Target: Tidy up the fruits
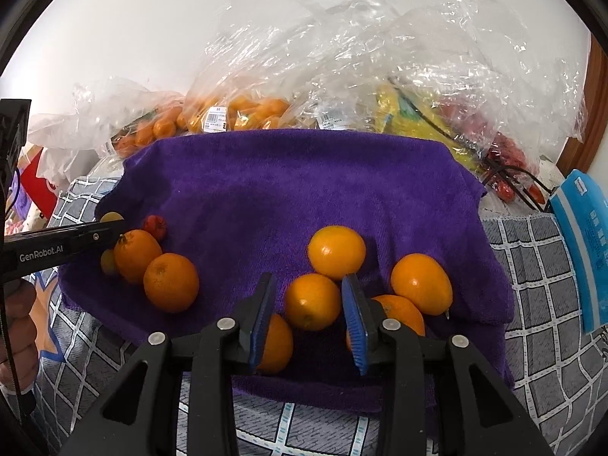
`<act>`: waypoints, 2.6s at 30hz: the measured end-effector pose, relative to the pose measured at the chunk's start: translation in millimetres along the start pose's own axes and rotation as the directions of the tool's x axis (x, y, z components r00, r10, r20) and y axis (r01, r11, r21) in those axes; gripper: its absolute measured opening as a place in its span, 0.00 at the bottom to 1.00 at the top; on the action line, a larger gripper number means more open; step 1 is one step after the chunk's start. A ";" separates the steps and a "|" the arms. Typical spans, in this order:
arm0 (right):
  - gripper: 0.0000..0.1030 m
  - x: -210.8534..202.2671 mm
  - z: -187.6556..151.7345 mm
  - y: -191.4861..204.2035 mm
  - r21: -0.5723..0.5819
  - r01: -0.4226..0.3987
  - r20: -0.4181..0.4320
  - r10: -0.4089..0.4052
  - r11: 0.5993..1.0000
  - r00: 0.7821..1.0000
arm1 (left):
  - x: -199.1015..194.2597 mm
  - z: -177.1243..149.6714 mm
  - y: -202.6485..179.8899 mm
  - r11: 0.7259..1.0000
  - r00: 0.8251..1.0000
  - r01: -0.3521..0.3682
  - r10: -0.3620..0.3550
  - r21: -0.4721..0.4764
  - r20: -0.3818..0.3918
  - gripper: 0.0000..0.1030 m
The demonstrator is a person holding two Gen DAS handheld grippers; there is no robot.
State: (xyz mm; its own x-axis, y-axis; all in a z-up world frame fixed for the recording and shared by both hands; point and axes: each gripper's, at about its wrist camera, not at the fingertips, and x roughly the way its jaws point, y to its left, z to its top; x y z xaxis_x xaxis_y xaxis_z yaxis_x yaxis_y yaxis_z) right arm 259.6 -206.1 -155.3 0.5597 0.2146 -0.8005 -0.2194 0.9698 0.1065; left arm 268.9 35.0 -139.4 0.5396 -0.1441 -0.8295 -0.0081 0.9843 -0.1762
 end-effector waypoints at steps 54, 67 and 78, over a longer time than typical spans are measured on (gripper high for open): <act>0.85 -226.5 -71.0 23.0 0.184 0.137 0.171 -0.169 0.973 0.971 | -194.1 -100.6 -41.4 0.998 0.977 -0.011 -0.004 0.067 0.213 0.82; 1.00 -290.9 -117.5 35.7 0.174 0.116 0.231 -0.155 0.978 0.961 | -262.0 -152.3 -63.3 0.993 0.940 -0.043 0.003 0.112 0.341 0.97; 1.00 -319.3 -132.7 32.6 0.197 0.146 0.266 -0.196 0.970 0.944 | -274.7 -167.9 -71.3 0.990 0.935 -0.076 0.028 0.121 0.354 0.97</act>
State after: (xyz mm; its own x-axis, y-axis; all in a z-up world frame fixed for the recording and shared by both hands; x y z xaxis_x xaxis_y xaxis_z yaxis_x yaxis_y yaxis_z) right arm -32.3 -258.4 25.5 0.7839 0.0435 -0.6193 0.0262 0.9943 0.1029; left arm -20.1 -12.7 12.0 0.8024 -0.0710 -0.5925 0.0532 0.9975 -0.0474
